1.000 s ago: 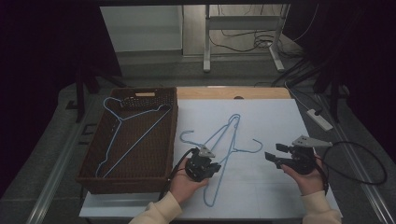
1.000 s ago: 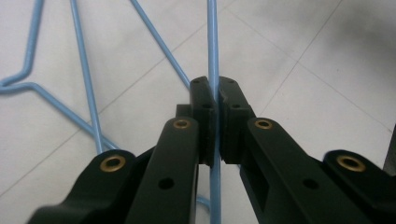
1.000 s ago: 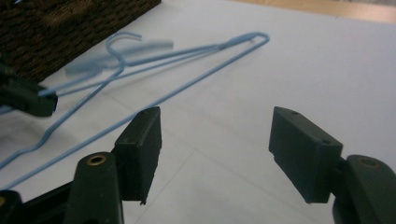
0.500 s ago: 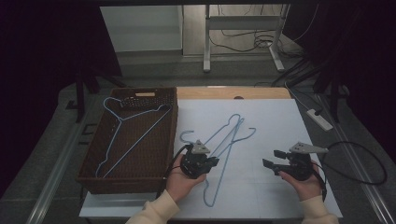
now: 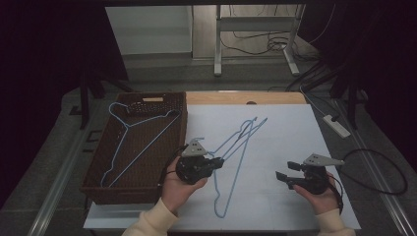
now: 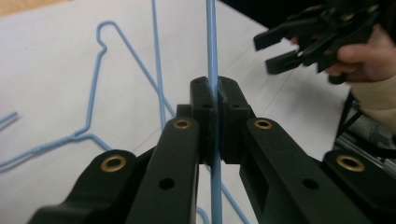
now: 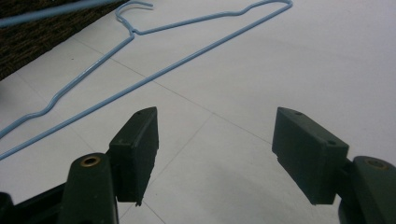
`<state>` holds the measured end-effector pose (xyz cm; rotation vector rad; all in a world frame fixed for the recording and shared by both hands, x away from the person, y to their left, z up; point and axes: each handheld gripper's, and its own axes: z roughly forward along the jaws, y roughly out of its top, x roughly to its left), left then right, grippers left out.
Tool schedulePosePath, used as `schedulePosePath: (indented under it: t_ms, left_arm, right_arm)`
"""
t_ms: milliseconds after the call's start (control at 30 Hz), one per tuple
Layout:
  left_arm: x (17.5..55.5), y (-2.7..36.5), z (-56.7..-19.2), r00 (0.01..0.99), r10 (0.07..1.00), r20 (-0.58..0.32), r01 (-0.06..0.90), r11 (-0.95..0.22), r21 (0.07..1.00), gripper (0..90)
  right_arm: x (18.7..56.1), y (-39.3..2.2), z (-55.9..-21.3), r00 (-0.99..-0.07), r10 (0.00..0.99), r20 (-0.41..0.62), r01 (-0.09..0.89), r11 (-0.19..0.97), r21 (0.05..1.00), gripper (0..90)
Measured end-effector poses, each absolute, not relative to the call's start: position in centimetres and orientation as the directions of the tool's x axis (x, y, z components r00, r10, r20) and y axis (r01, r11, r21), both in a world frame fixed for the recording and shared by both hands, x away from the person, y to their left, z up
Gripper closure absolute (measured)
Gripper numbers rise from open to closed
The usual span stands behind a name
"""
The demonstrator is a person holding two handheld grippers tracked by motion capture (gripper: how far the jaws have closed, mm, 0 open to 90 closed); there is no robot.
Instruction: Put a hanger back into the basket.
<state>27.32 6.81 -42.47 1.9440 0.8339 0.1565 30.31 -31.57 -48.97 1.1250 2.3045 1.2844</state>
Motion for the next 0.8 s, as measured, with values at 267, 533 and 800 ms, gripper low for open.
schedulePosePath:
  t_ms: [267, 533, 800]
  left_arm:
    - [26.5, 10.2, -39.1, 0.753, 0.613, -0.241, 0.445, -0.204, 0.872, 86.6]
    - [26.5, 13.7, -37.7, 0.723, 0.645, -0.246, 0.434, -0.148, 0.888, 86.6]
    - [26.8, 16.3, -37.9, 0.689, 0.676, -0.262, 0.451, -0.118, 0.884, 86.6]
  right_arm:
    - [30.3, -31.4, -49.1, -0.666, 0.736, 0.121, 0.495, 0.314, 0.810, 32.7]
    - [30.4, -31.4, -49.2, -0.664, 0.738, 0.121, 0.500, 0.317, 0.806, 32.2]
    - [30.5, -31.4, -49.3, -0.663, 0.739, 0.120, 0.503, 0.321, 0.802, 31.6]
